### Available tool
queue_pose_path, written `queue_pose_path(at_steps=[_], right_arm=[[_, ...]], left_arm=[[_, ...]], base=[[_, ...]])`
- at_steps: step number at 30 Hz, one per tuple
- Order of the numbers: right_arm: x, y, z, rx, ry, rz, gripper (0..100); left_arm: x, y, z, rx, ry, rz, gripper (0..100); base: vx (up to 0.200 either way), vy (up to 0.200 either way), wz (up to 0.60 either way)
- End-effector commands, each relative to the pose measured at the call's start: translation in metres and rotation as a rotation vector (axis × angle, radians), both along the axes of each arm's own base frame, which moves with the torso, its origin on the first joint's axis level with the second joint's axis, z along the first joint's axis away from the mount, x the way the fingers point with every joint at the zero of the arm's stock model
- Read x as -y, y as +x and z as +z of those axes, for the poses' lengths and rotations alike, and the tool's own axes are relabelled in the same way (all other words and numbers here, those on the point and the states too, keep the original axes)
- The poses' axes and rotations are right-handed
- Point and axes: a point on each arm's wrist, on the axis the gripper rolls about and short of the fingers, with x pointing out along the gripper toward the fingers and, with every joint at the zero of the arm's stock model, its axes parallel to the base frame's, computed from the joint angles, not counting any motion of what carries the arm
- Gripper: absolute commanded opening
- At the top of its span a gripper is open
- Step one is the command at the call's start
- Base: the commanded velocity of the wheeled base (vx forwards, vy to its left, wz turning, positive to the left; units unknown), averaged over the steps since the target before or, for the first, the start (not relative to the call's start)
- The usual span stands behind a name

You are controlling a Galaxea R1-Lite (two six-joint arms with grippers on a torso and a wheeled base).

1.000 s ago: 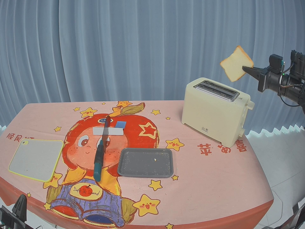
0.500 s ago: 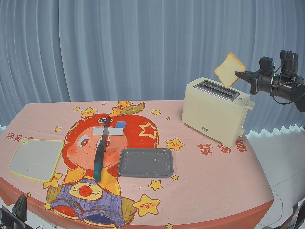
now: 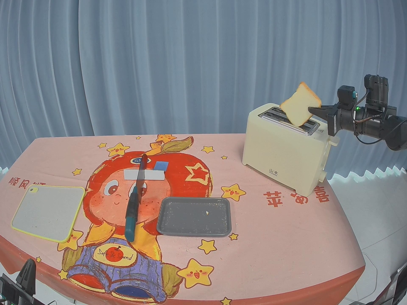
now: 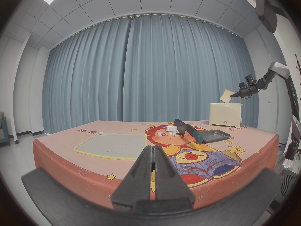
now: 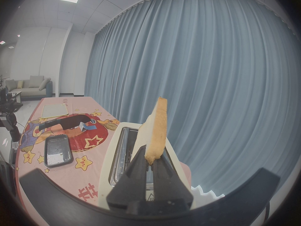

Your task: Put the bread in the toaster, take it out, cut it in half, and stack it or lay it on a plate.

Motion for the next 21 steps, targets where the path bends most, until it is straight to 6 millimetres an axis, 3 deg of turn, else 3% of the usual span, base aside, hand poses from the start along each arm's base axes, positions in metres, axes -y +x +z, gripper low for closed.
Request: queue_pose_path(at_steps=[1,21], right_arm=[[-0.0003,-0.0001,-0.0018,-0.005,0.0,0.001,0],[-0.001,-0.0024,-0.0094,-0.024,-0.017,-0.002,0]], left_arm=[[0.0,0.0001,-0.0052,0.0,0.001,0.0,0],[0.0,0.0001,-0.0052,0.0,-0.001,0.0,0]], base=[[0.0,0.0,0.0],[0.0,0.0,0.0]])
